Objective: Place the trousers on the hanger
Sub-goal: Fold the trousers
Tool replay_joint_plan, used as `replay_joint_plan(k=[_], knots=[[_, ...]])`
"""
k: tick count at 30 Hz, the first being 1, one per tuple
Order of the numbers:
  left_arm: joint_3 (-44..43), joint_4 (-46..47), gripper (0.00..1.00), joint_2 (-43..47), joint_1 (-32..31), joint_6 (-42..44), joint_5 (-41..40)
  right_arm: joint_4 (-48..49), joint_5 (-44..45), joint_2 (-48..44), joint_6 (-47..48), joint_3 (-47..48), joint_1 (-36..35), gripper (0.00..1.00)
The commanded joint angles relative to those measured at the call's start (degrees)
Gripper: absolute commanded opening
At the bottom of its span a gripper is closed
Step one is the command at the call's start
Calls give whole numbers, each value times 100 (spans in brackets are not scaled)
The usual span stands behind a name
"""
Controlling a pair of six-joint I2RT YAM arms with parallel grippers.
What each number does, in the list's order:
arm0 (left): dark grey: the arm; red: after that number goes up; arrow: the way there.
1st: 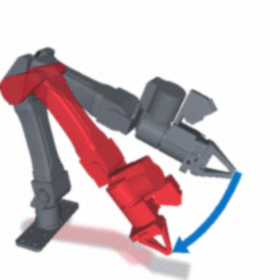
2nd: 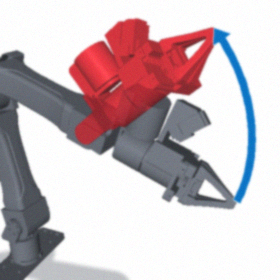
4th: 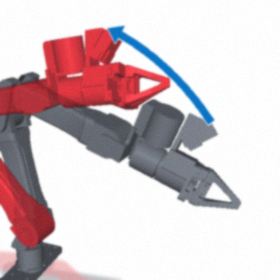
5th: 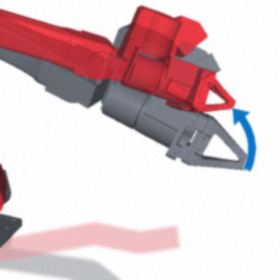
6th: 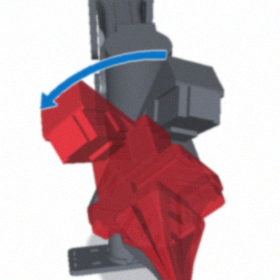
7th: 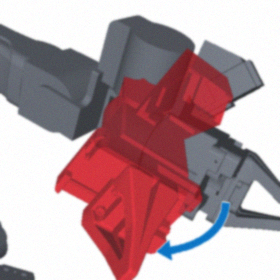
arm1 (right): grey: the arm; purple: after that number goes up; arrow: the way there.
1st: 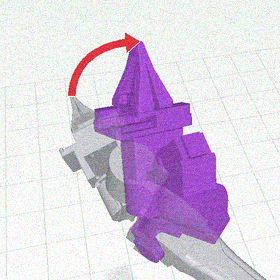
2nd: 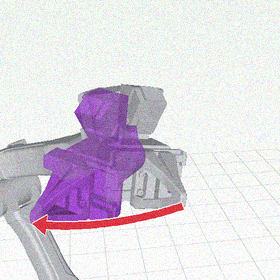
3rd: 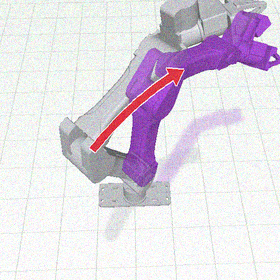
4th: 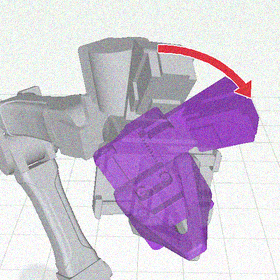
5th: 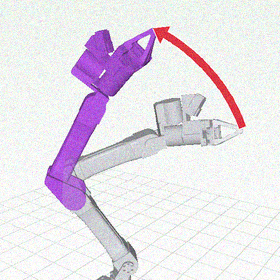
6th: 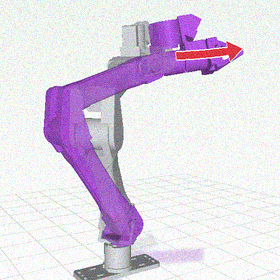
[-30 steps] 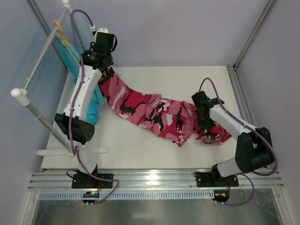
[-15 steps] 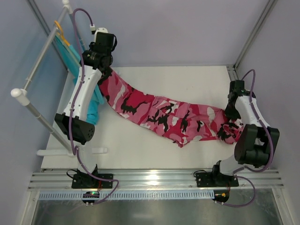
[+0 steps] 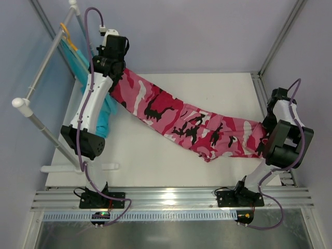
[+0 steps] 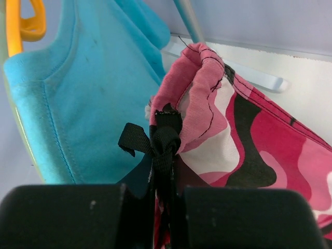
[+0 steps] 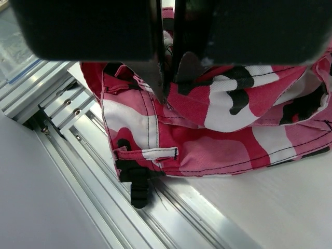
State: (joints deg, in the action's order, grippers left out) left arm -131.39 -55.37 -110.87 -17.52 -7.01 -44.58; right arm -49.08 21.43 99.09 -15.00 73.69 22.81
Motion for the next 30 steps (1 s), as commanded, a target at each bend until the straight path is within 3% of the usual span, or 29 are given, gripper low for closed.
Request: replay_joint_plan(k=[1,4,5,9,15,18,22,24,28,30], knots=[[-290,449,0,-48,29,305,-569,91,134,23,-46,128,48,4],[-343,431,0,-119,38,332,-517,74,-235,14,-11,277,48,18],[-352,405,0,-128,38,314,-482,39,-401,-56,-3,330,40,31],[-422,326,0,-58,29,305,-446,-241,-798,-555,-248,629,-13,58],[-388,317,0,144,38,322,-455,-391,-764,-1741,-626,-2,-84,65],[-169,369,0,302,38,366,-534,-217,-613,-1972,-688,-678,-22,71],[105,528,0,531,47,524,-736,126,-650,-2043,-644,-1145,75,72],[149,563,0,663,99,525,-710,328,-675,-1885,-609,-1313,180,70],[219,589,0,812,222,551,-746,663,-570,-1402,-731,-1463,224,54],[202,572,0,848,266,551,-728,759,-404,-1164,-846,-1559,233,52]])
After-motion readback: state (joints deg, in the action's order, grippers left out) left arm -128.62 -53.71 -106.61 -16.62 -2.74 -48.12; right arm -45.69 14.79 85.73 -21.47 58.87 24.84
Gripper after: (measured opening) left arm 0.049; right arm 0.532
